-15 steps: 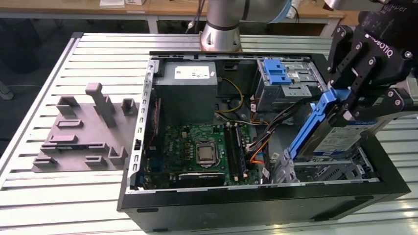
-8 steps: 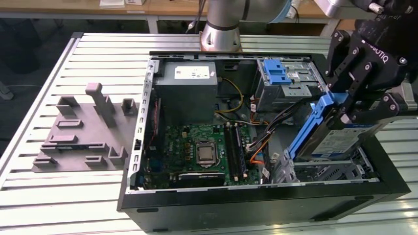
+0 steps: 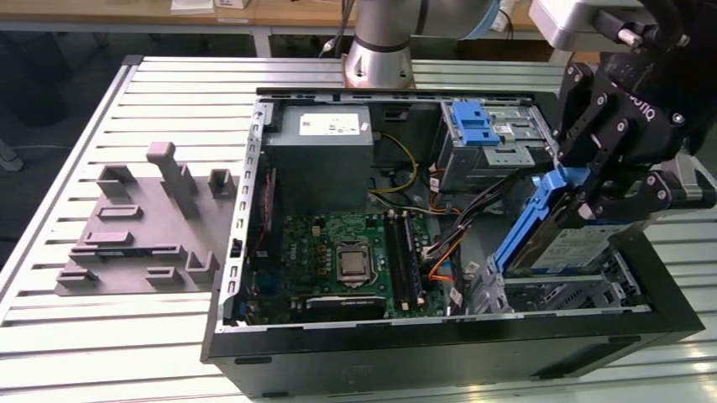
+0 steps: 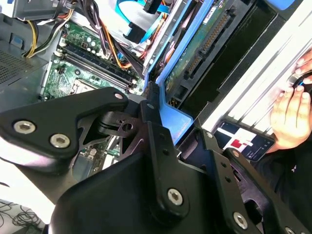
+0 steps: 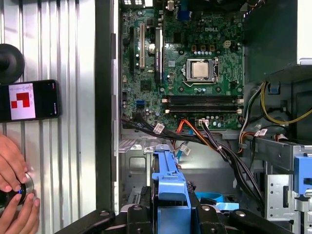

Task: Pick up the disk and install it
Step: 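Insert the disk into the insertion slot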

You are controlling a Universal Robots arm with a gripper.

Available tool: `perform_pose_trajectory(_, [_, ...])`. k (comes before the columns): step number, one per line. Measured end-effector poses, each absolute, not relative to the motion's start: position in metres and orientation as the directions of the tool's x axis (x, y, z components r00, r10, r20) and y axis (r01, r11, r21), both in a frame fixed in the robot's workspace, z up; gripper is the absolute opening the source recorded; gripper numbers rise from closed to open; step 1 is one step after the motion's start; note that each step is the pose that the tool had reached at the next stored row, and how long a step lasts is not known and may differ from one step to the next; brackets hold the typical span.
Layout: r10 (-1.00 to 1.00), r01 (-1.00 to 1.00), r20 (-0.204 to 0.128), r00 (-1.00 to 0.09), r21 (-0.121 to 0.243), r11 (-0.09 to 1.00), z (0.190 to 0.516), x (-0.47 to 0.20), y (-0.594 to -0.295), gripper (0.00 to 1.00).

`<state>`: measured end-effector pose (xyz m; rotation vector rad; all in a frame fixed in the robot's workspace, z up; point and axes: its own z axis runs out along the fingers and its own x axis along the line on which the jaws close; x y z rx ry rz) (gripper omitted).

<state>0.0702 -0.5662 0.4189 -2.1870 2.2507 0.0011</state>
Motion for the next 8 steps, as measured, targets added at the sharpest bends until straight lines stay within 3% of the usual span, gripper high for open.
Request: perform_pose_trajectory(8, [-1.0, -1.0, -0.003, -0.029, -0.002, 0.029, 0.4106, 0.0702, -0.5663, 0.36])
